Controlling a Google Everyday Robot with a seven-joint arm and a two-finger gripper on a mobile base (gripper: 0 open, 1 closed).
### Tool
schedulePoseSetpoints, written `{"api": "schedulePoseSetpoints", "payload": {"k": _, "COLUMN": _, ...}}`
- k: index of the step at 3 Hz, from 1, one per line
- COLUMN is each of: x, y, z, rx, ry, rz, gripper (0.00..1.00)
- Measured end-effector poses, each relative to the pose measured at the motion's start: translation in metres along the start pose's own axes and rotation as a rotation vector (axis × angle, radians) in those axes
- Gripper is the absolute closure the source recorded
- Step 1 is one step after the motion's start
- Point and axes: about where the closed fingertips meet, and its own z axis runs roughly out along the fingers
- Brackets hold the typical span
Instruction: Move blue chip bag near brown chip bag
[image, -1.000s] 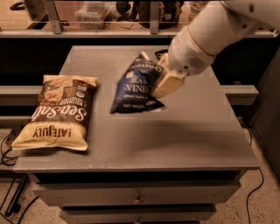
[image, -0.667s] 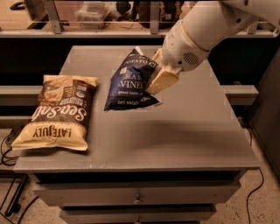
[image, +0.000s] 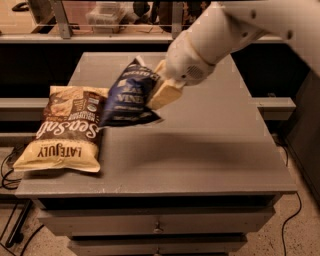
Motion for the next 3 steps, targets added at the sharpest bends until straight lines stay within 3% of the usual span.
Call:
{"api": "schedulePoseSetpoints", "payload": {"k": 2, "x": -0.051, "y": -0.034, "z": 0.094, "rx": -0.029, "ry": -0.324, "rz": -0.049, "gripper": 0.46}}
{"api": "schedulePoseSetpoints", "payload": {"k": 3, "x": -0.049, "y": -0.034, "z": 0.099, "rx": -0.034, "ry": -0.326, "rz": -0.045, "gripper": 0.23}}
